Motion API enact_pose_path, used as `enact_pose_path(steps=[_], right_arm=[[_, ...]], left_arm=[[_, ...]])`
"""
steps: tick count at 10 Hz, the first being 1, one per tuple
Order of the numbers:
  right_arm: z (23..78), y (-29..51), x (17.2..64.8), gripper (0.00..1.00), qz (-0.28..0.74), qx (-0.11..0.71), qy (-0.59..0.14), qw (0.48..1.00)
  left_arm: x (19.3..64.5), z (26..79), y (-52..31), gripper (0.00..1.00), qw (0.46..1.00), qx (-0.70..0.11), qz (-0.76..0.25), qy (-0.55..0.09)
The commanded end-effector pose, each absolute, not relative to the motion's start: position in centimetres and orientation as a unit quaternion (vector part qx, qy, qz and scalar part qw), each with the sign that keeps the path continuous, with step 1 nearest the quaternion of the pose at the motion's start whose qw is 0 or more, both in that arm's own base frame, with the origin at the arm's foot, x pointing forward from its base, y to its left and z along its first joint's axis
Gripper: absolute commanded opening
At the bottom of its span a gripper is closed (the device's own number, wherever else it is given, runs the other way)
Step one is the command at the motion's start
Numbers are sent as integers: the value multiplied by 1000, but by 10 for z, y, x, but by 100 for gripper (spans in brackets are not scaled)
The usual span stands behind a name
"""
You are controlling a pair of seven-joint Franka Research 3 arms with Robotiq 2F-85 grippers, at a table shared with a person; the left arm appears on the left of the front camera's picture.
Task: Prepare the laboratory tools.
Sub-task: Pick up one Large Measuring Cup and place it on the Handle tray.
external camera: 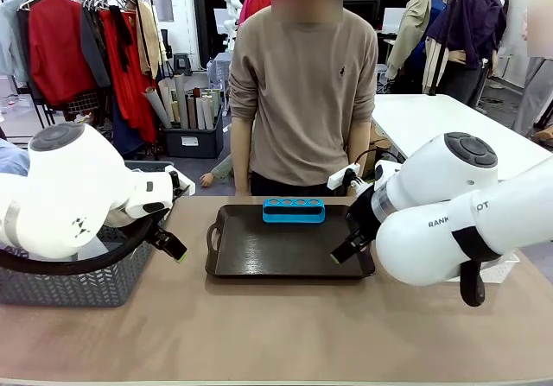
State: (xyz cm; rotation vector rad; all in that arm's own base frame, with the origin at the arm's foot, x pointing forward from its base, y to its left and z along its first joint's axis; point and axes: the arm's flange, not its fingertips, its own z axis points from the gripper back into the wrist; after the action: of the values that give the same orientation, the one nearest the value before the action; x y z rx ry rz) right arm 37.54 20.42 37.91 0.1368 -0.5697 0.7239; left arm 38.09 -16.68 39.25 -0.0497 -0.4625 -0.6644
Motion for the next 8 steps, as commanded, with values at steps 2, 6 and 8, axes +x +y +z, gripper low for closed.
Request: enact_pose_path(steps=[2, 6, 8], right_arm=[[420, 173, 385, 100, 385, 164, -268, 868], [478, 135, 387, 100, 385, 188, -281, 859], [494, 116, 392, 100, 378, 189, -286, 860]], left_arm=[[376, 445, -161, 100, 891, -117, -382, -213], [379, 507, -154, 100, 868, -171, -411, -220], [388, 521, -142, 100, 869, -167, -409, -222]])
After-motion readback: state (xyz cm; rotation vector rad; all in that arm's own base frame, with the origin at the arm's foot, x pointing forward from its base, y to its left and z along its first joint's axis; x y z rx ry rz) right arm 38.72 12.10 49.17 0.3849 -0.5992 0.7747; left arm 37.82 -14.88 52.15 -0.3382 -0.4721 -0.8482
